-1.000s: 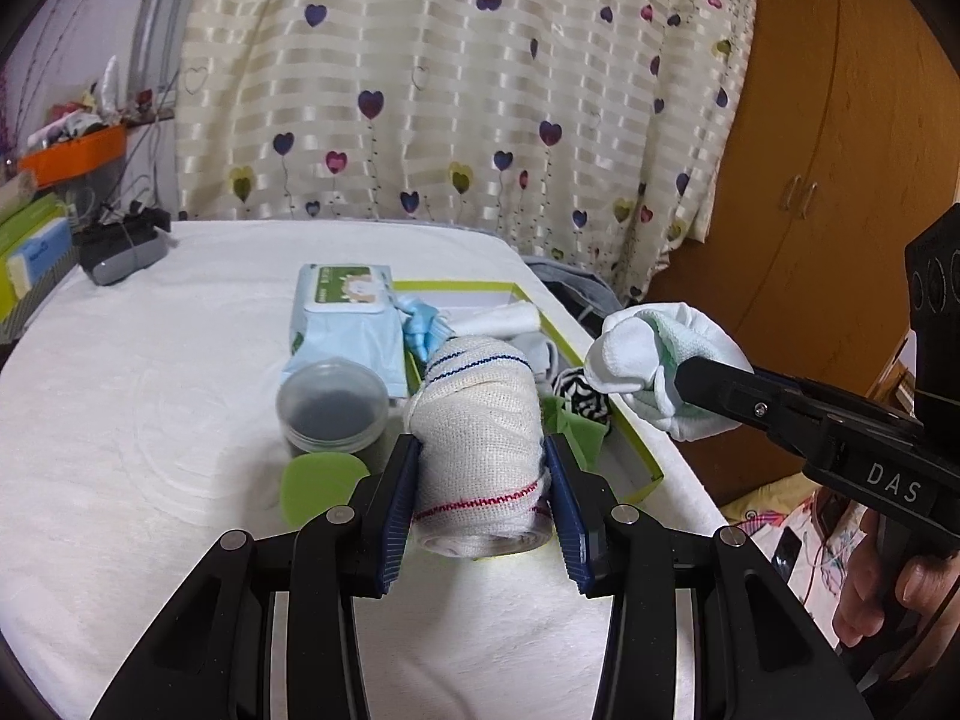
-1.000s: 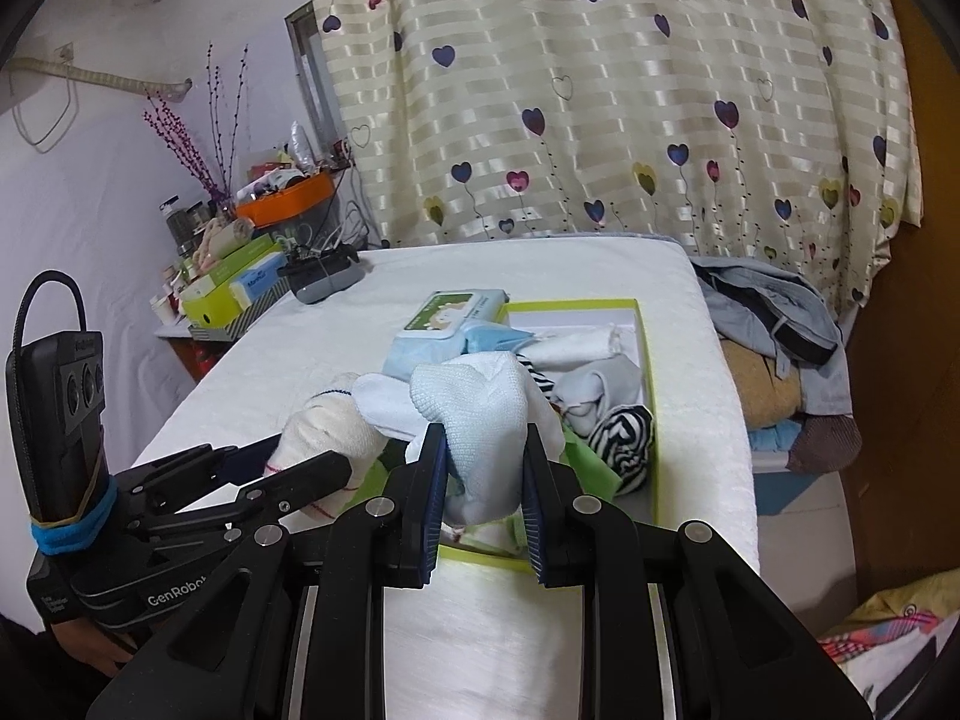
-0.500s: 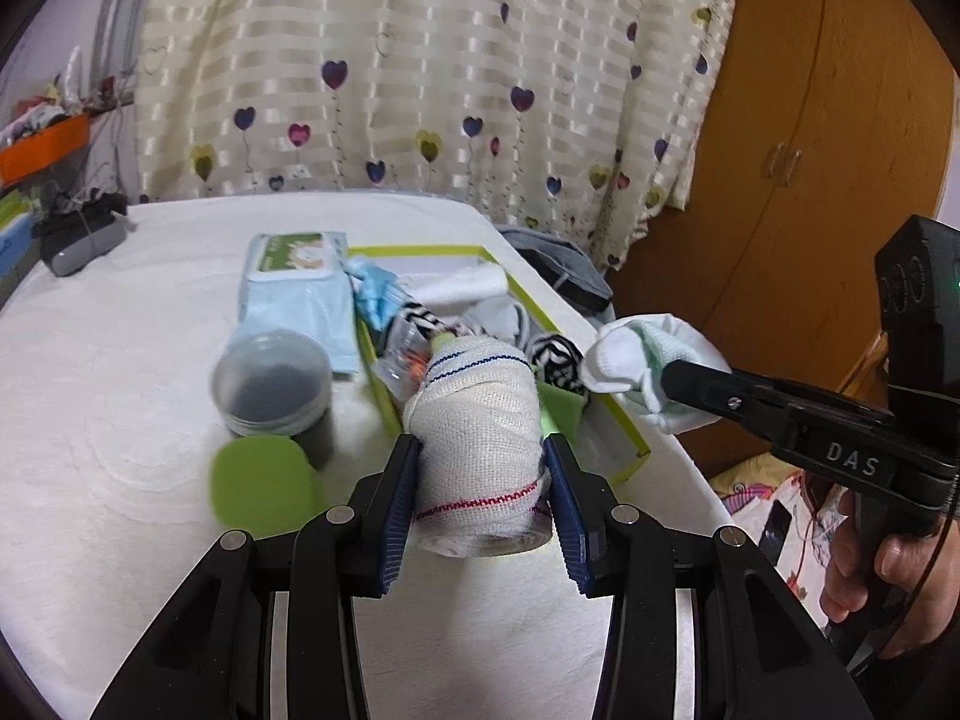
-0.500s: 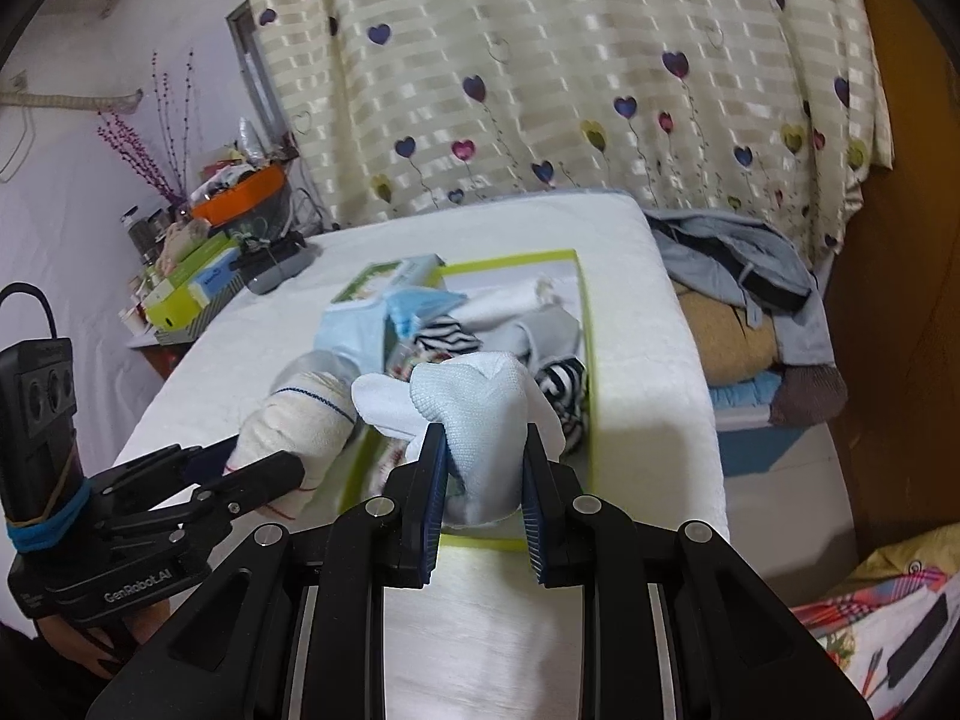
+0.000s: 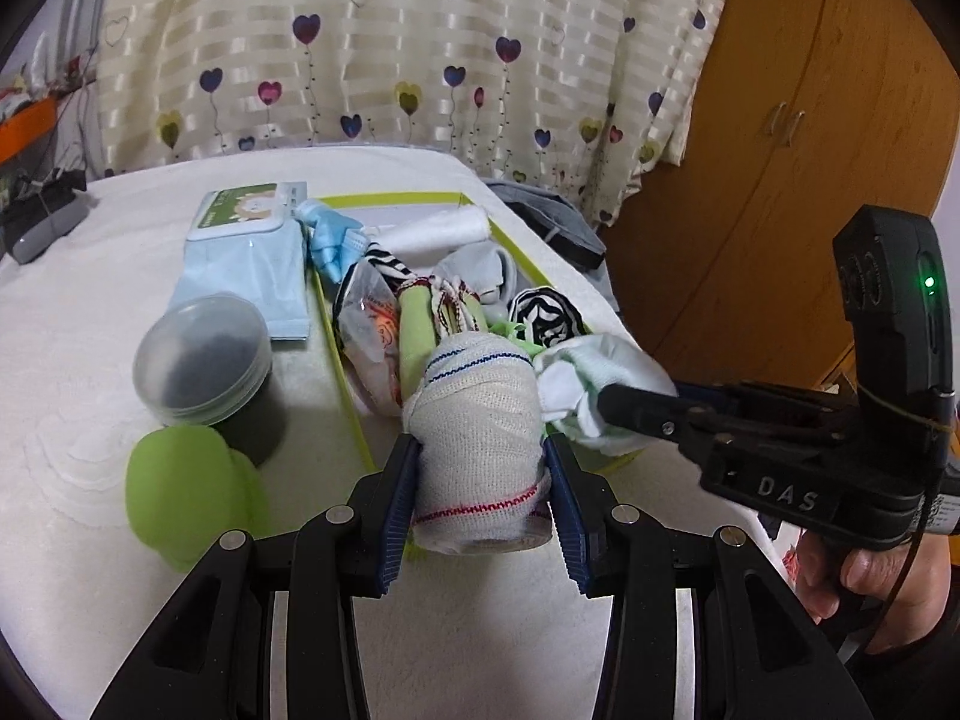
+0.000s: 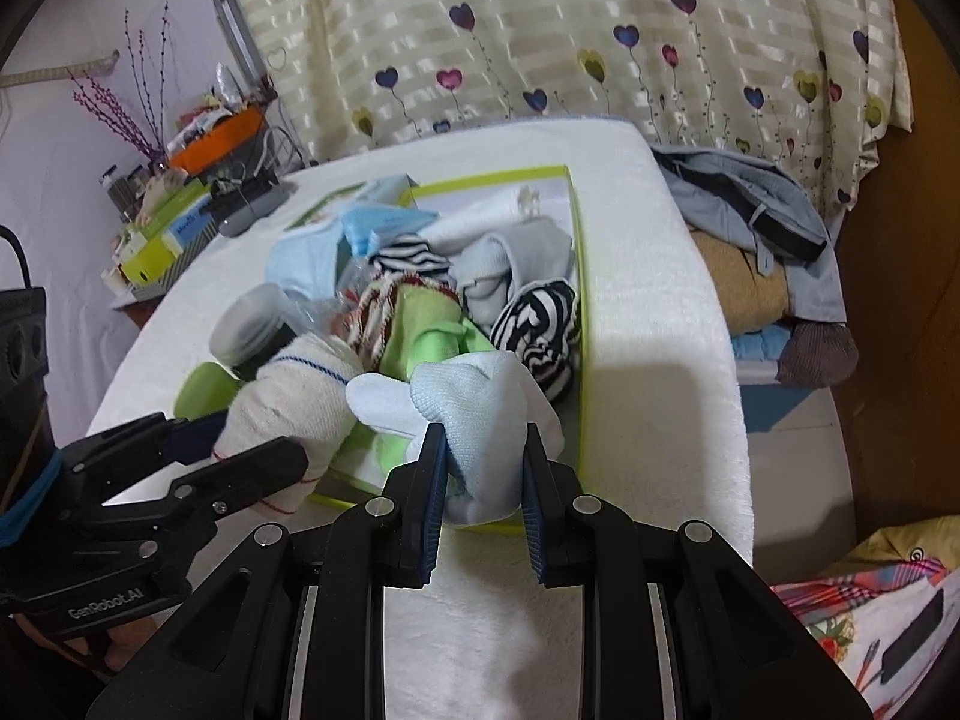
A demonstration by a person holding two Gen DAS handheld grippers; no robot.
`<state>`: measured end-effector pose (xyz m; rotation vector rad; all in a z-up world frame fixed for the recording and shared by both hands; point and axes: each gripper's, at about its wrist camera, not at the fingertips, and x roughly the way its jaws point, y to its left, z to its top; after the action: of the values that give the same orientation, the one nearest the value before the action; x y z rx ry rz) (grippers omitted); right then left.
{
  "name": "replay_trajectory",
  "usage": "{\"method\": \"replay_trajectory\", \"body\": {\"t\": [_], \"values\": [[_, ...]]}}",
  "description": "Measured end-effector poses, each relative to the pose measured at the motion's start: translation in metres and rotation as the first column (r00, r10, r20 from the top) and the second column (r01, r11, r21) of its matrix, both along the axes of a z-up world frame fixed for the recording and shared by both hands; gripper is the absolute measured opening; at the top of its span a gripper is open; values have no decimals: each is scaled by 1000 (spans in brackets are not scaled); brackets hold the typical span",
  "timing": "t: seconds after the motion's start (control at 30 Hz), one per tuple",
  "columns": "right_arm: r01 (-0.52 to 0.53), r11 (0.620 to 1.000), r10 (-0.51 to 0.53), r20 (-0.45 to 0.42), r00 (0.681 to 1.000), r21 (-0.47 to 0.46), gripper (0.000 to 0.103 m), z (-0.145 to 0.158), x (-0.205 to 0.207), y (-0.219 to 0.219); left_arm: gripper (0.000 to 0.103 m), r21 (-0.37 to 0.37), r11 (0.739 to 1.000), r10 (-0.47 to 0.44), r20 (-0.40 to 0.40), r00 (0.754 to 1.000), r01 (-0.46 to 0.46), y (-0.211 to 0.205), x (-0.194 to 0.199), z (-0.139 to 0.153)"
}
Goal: Organize soft objects
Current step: 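Lower both socks into the box and open both tools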
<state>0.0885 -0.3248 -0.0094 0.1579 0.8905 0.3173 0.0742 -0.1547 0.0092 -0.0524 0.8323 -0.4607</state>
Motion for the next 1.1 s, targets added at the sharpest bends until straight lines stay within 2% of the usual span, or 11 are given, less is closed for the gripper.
{"method": "replay_trajectory", "body": {"t": [0.47, 0.67, 0.9, 1.1], "values": [[29, 1000, -29, -2, 1000, 7, 24, -9, 27, -1, 41, 3, 999, 39, 11, 999, -39, -7, 30, -3], [27, 1000, -27, -15, 1000, 5, 26, -11, 23, -1, 41, -11, 1000, 7, 21, 1000, -7, -9, 19, 2], [6, 999, -6, 3, 1000, -42, 42, -8, 6, 4, 41, -7, 999, -42, 28, 999, 42, -15, 7, 0], [19, 998, -17, 36, 999, -54, 44, -1, 0, 2, 41, 6, 999, -45, 8, 999, 44, -17, 13, -7]]}}
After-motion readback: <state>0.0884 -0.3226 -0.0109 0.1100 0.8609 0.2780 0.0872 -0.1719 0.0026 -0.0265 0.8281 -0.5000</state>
